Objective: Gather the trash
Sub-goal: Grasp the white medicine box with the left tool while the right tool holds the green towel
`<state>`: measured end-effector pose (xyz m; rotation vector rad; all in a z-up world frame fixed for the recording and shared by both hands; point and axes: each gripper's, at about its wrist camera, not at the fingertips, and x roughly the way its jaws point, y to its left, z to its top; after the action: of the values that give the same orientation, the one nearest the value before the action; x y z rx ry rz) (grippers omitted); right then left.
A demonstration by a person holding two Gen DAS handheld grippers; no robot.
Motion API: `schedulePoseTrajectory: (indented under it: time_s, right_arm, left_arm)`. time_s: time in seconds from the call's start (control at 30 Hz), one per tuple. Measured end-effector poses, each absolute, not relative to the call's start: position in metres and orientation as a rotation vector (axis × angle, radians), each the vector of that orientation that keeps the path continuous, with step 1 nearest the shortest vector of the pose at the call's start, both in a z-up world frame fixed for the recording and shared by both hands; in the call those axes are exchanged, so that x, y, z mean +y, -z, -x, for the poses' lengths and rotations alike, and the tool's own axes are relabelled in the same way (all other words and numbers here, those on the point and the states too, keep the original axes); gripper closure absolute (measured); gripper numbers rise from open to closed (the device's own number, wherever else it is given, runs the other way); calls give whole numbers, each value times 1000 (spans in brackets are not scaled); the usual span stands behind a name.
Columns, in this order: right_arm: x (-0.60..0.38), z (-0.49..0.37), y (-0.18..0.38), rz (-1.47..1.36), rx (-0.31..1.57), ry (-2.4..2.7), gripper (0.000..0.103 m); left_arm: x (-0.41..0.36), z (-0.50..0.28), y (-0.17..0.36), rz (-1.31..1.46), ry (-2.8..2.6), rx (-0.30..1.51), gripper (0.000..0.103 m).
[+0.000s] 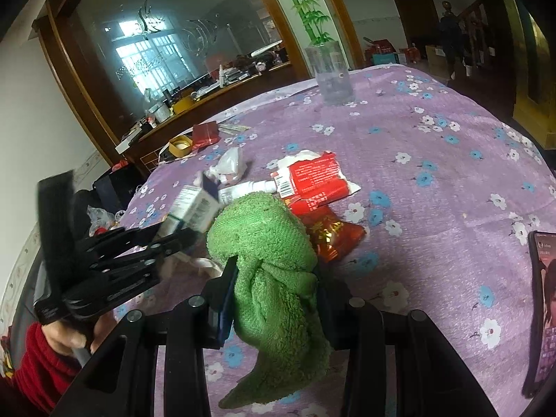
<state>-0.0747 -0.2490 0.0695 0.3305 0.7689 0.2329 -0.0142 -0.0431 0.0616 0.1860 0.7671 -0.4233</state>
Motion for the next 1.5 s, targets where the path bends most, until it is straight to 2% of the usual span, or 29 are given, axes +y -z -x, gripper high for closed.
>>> schedulePoseTrajectory:
  time_s: [0.63,1.5]
  right_arm:
    - [-192,99,-91,-245,749,-297,59]
    - [-149,96,-94,-193,774,-353,59]
  left_arm:
    - [31,79,-88,-114,306,650,70]
    - [86,96,-80,-40,228,653,70]
